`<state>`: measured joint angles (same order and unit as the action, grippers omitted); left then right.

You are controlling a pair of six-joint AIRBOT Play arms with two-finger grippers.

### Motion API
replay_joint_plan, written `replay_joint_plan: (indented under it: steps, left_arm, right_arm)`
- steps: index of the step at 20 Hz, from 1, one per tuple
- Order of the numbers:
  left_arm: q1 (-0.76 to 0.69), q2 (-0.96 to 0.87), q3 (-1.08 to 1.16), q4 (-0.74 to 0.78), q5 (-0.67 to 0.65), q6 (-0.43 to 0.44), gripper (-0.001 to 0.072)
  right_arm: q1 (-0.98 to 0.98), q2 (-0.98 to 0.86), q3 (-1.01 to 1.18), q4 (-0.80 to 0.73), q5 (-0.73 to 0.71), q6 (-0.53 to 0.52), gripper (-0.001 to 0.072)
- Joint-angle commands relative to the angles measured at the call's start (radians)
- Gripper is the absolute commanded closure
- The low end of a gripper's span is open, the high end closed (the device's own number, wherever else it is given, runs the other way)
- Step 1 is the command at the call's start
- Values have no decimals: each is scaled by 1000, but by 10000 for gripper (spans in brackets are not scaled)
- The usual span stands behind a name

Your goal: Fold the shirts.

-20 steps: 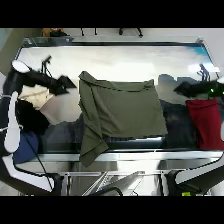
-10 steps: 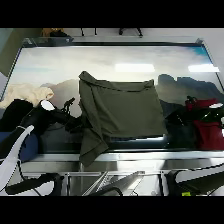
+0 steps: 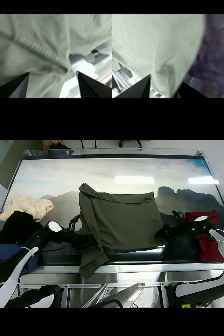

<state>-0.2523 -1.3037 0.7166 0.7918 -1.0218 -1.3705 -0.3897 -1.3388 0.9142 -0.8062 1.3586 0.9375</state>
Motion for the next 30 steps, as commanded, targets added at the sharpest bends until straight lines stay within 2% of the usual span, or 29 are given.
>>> replay_joint_plan:
  steps: [1, 6, 7, 9, 11, 15, 17, 18, 19, 21, 23, 26, 28, 30]
  left_arm:
    - [-100, 3, -6, -6, 179, -30, 52]
    - [-168, -48, -6, -9, 202, -53, 53]
    - [-194, -69, -6, -10, 204, -53, 72]
    - [-235, -98, 14, 3, 204, -50, 478]
    - [-239, -103, 55, 4, 200, -43, 692]
    - [-180, -37, 148, 56, 123, -45, 693]
    - [-122, 12, 175, 56, 63, -45, 692]
    - [-85, 41, 178, 55, 43, -45, 692]
    - [-48, 71, 174, 55, 35, -45, 692]
    - [39, 135, 154, 55, 21, -43, 693]
    - [130, 205, 150, 53, -8, -25, 692]
    - [268, 337, 275, -10, -48, -10, 693]
    - [360, 422, 447, -134, -56, 32, 693]
    - [459, 484, 682, -217, -50, 58, 693]
  right_arm:
    - [36, -1, -6, -12, -26, 1, 348]
    - [37, -2, -6, -2, -27, 0, 348]
    - [37, -2, -6, -1, -27, 0, 348]
    - [37, -2, -6, -1, -25, 0, 349]
    - [37, -1, -6, -1, -14, 1, 351]
    - [36, -1, -5, 0, -5, 1, 354]
    - [36, 0, -5, 7, 11, 1, 533]
    - [36, 1, -5, 7, 24, 1, 542]
    - [36, 5, -5, 6, 36, 0, 623]
    - [36, 32, -2, 7, 38, 1, 698]
    - [34, 87, 28, 40, 66, 1, 699]
    - [6, 201, 225, 266, 192, 6, 698]
    - [-41, 278, 462, 524, 248, 9, 698]
    - [-96, 336, 746, 695, 230, 29, 697]
